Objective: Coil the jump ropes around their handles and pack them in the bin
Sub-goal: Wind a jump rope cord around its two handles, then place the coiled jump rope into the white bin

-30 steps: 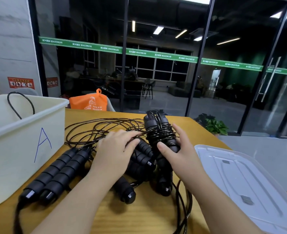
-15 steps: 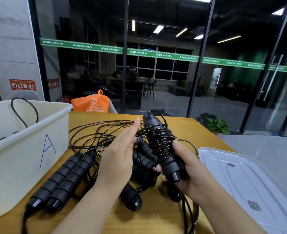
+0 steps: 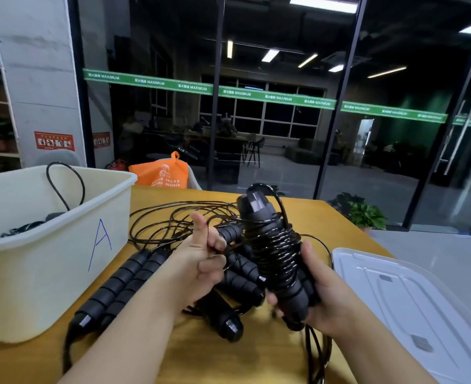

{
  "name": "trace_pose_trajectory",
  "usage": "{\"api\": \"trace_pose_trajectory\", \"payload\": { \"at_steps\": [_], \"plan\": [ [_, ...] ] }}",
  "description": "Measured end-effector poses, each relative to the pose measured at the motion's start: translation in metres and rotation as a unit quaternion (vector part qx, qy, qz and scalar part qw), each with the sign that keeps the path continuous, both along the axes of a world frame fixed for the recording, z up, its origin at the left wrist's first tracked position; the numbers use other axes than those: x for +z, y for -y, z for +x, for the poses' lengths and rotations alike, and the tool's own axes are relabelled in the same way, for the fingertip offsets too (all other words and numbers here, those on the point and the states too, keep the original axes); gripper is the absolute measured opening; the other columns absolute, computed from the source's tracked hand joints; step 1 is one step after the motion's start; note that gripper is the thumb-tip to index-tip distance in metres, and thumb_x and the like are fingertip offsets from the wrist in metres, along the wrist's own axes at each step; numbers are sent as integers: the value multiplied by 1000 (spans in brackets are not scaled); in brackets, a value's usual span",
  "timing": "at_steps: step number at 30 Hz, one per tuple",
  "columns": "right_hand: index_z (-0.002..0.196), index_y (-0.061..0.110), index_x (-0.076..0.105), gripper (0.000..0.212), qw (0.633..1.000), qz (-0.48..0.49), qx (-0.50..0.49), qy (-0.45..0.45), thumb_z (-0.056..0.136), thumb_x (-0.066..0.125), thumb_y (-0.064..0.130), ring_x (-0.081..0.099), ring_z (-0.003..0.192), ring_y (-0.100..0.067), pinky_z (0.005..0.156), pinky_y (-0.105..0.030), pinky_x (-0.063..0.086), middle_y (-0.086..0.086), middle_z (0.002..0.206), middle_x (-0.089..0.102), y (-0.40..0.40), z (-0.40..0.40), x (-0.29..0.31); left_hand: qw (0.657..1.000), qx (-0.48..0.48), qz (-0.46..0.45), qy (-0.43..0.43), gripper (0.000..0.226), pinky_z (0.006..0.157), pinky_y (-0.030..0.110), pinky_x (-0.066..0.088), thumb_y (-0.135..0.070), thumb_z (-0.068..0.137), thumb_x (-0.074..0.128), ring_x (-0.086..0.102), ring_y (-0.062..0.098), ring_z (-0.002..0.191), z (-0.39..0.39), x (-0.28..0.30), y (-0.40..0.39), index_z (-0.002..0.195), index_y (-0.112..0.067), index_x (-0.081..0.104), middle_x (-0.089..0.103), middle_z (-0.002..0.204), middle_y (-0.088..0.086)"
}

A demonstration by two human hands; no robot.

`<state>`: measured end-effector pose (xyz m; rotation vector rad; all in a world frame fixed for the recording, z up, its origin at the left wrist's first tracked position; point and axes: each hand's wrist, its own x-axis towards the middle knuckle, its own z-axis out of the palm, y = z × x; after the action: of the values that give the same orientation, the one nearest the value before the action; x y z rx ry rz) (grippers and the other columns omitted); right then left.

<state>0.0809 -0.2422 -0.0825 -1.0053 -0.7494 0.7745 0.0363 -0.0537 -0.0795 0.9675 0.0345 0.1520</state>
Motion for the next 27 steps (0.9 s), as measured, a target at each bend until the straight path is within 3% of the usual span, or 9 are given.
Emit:
{"api": "trace_pose_trajectory", "payload": {
  "at_steps": [3, 5, 9, 12, 14, 18, 20, 23, 27],
  "plan": [
    [117, 27, 61, 28, 996, -42, 35, 68, 93, 56, 42, 69, 72, -23, 57, -30, 56, -9, 100, 69, 2, -1, 1, 997, -30, -22, -61, 30, 38, 9, 30, -42, 85, 52, 37, 2, 37, -10, 12, 0, 72, -19, 67, 48, 51, -3],
    [124, 29, 56, 28, 991, -68, 55, 99, 96, 53, 33, 70, 77, -25, 59, -31, 58, -10, 106, 67, 2, -4, 6, 993, -33, 64, -94, 26, 50, 14, 45, -27, 98, 47, 53, 8, 47, -14, 22, -2, 83, -18, 66, 59, 57, 3],
    [136, 24, 51, 48, 969, -121, 19, 215, 90, 63, 16, 67, 101, -30, 76, -38, 59, -9, 121, 63, 5, -7, 16, 971, -92, 213, -50, 33, 74, 34, 57, -40, 78, 57, 72, 18, 79, -20, 50, -14, 87, -12, 72, 74, 88, 8],
    [134, 38, 54, 61, 916, -202, -67, 341, 79, 76, 22, 62, 116, -18, 99, -41, 49, 3, 125, 66, 4, -11, 20, 930, -151, 335, -23, 42, 77, 33, 58, -31, 75, 60, 71, 22, 92, -27, 80, -23, 114, -13, 61, 71, 104, 7],
    [131, 46, 53, 65, 878, -254, -85, 396, 75, 82, 30, 59, 116, -4, 105, -36, 44, 16, 122, 65, -3, -20, 22, 871, -170, 460, -36, 54, 83, 37, 57, -37, 73, 63, 70, 28, 96, -32, 97, -21, 123, -18, 57, 67, 113, 5],
    [122, 58, 47, 64, 804, -285, -154, 498, 70, 82, 45, 54, 113, 9, 100, -23, 44, 33, 121, 58, -21, -34, 32, 777, -107, 620, 23, 51, 86, 36, 54, -53, 67, 64, 68, 17, 84, -38, 107, -4, 112, -29, 63, 68, 106, -1],
    [122, 59, 41, 67, 769, -287, -173, 545, 69, 81, 50, 52, 112, 11, 96, -17, 43, 35, 122, 55, -28, -42, 42, 771, -65, 630, 58, 39, 86, 28, 53, -52, 74, 63, 67, 15, 87, -39, 107, -6, 108, -32, 66, 70, 99, -3],
    [131, 49, 31, 75, 695, -307, -195, 621, 71, 76, 54, 46, 111, 14, 85, -6, 39, 38, 122, 50, -42, -55, 56, 809, -36, 583, 63, 36, 79, 24, 54, -48, 72, 64, 64, 12, 81, -41, 111, -20, 103, -31, 68, 69, 79, -17],
    [134, 36, 31, 71, 632, -327, -216, 669, 78, 69, 56, 53, 116, -5, 91, -26, 46, 21, 133, 52, -70, -66, 64, 787, 9, 610, 92, 15, 70, 18, 53, -39, 82, 66, 62, 9, 79, -44, 116, -35, 96, -34, 69, 67, 89, -11]
  ]
}}
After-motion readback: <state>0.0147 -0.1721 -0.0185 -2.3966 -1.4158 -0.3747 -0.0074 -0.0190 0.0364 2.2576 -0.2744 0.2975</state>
